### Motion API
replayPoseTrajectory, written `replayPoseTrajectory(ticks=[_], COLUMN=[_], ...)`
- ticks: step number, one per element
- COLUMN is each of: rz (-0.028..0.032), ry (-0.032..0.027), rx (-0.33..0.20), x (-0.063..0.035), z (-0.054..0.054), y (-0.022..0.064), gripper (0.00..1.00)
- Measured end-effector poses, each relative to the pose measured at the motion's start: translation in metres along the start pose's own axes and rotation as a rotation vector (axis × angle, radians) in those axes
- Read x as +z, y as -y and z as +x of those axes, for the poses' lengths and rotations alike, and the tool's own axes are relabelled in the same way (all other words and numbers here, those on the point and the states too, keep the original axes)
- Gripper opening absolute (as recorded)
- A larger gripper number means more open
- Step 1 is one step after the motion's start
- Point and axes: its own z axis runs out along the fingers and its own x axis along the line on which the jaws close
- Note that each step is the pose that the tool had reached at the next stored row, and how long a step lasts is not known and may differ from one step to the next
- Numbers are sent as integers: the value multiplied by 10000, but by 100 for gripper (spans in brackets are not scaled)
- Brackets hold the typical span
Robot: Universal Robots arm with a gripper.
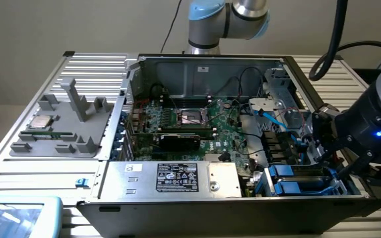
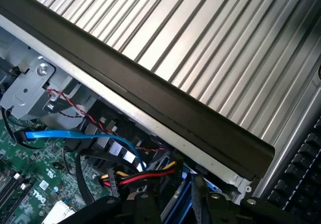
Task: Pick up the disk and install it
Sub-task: 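Insert the first disk wire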
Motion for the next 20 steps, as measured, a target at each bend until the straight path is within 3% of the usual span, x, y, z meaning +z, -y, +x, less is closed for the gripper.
replayPoseTrajectory(ticks=[4, 8, 20], rz=[-45, -196, -191], ry=[6, 57, -12], rx=[-154, -428, -738], x=[-4, -6, 12], z=[6, -4, -85], y=[10, 21, 87], gripper=[38, 38, 38])
